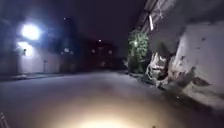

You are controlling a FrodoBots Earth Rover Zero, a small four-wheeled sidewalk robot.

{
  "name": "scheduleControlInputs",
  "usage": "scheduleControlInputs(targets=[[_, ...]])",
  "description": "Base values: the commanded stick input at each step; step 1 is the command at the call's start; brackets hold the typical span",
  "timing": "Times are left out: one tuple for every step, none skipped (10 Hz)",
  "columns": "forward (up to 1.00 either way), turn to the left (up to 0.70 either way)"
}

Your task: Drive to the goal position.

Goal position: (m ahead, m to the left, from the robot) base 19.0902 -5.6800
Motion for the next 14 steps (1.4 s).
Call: scheduleControlInputs(targets=[[0.7,0.0],[0.7,0.0],[0.7,0.0],[0.7,0.0],[0.7,0.0],[0.7,0.0],[0.7,0.0],[0.7,0.0],[0.7,0.0],[0.7,0.0],[0.7,0.0],[0.7,0.0],[0.7,0.0],[0.7,-0.01]])
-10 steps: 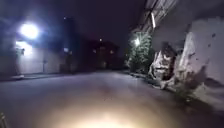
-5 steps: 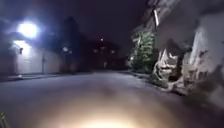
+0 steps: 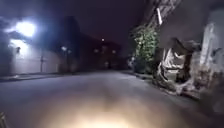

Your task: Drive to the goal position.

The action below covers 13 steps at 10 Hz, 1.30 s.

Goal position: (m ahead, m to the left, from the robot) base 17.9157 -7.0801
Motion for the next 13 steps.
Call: scheduleControlInputs(targets=[[0.7,-0.14],[0.7,-0.28],[0.7,-0.35],[0.7,-0.35],[0.7,-0.35],[0.7,-0.27],[0.7,-0.2],[0.7,-0.13],[0.7,-0.06],[0.7,-0.01],[0.7,0.0],[0.7,-0.28],[0.7,-0.35]])
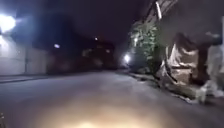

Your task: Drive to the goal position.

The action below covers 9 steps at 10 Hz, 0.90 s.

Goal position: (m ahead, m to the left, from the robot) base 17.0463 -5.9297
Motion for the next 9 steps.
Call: scheduleControlInputs(targets=[[0.7,-0.14],[0.7,0.0],[0.7,0.0],[0.7,0.0],[0.7,0.0],[0.7,0.0],[0.7,0.0],[0.7,0.0],[0.7,0.0]])
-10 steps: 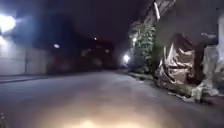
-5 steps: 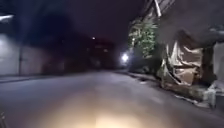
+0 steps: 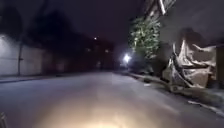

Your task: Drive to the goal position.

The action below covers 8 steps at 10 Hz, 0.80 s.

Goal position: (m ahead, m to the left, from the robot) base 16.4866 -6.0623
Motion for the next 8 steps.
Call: scheduleControlInputs(targets=[[0.7,0.0],[0.7,0.0],[0.7,0.0],[0.7,0.0],[0.7,0.0],[0.7,0.0],[0.7,0.0],[0.7,0.0]])
